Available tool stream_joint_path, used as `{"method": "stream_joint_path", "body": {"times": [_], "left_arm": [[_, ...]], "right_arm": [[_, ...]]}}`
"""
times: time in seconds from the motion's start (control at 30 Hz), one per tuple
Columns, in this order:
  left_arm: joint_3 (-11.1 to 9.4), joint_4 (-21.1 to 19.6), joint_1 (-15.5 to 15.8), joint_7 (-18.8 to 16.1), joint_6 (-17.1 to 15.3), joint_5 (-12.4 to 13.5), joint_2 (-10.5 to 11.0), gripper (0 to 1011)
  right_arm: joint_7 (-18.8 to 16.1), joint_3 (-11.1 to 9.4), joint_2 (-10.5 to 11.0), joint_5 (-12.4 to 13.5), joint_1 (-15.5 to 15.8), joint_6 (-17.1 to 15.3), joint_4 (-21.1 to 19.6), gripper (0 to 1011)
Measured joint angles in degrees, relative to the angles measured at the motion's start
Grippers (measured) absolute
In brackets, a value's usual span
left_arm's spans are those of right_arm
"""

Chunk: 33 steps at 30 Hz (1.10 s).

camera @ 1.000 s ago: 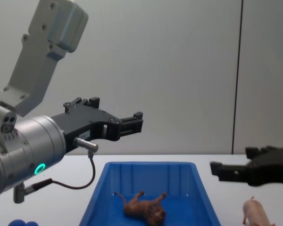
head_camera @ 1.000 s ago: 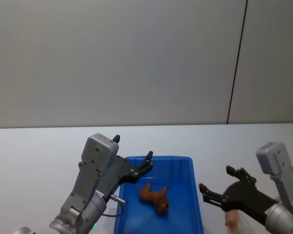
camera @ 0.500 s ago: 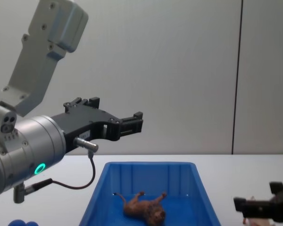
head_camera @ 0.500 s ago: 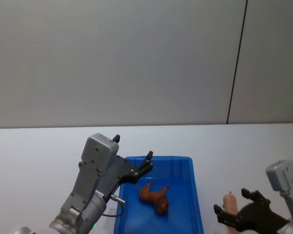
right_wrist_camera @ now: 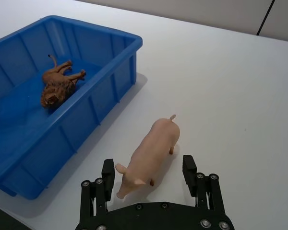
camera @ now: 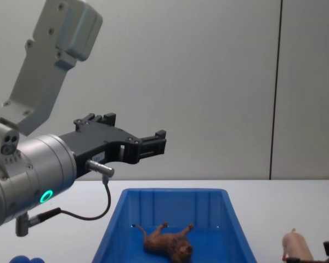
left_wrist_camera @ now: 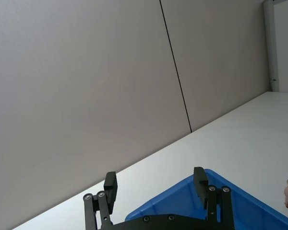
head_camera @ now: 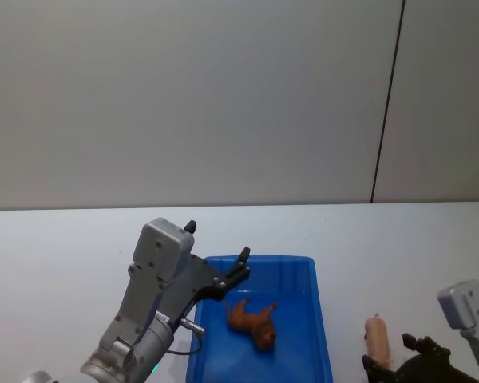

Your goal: Pick up the two dolls from the table and place them into the box.

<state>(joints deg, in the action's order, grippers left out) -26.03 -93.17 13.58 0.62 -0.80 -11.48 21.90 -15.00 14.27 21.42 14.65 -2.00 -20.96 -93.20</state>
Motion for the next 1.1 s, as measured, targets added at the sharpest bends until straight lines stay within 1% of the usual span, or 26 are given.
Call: {"method": "stream_joint_path", "body": {"times": [0.03,0.1,0.27,0.3,0.37,0.47,0.5,0.53,0.6,0.83,1.1], "left_arm": [[0.00,0.00,0.00,0.00,0.00,0.00,0.00,1002],[0.00,0.00,0.00,0.00,0.00,0.00,0.00,1001],[0.00,0.00,0.00,0.00,0.00,0.00,0.00,1002],[0.00,0.00,0.00,0.00,0.00,0.00,0.00,1001],[0.00,0.00,0.00,0.00,0.00,0.00,0.00,1002],[0.00,0.00,0.00,0.00,0.00,0.00,0.00,1002],[0.00,0.00,0.00,0.00,0.00,0.00,0.00,1001],[0.00,0.00,0.00,0.00,0.00,0.00,0.00,1001],[0.00,0.00,0.00,0.00,0.00,0.00,0.00,1001],[0.00,0.00,0.00,0.00,0.00,0.00,0.00,1002],[0.00,0.00,0.00,0.00,0.00,0.00,0.00,1001]], "right_arm": [[0.04,-0.01,-0.04,0.18,0.01,-0.12,0.26,878],[0.09,-0.02,-0.10,0.38,0.00,-0.23,0.48,844],[0.19,-0.02,-0.31,0.87,-0.05,-0.31,1.06,703],[0.21,-0.02,-0.36,1.02,-0.07,-0.31,1.19,642],[0.23,-0.02,-0.41,1.11,-0.10,-0.31,1.29,600],[0.28,-0.02,-0.51,1.37,-0.13,-0.26,1.45,501],[0.32,-0.01,-0.54,1.46,-0.14,-0.21,1.49,445],[0.32,-0.01,-0.54,1.46,-0.14,-0.21,1.49,445],[0.41,0.00,-0.60,1.52,-0.15,-0.08,1.52,349],[0.82,0.03,-0.71,1.20,-0.25,1.30,1.36,310],[0.90,0.14,-1.06,-0.57,-1.17,3.81,0.05,310]]}}
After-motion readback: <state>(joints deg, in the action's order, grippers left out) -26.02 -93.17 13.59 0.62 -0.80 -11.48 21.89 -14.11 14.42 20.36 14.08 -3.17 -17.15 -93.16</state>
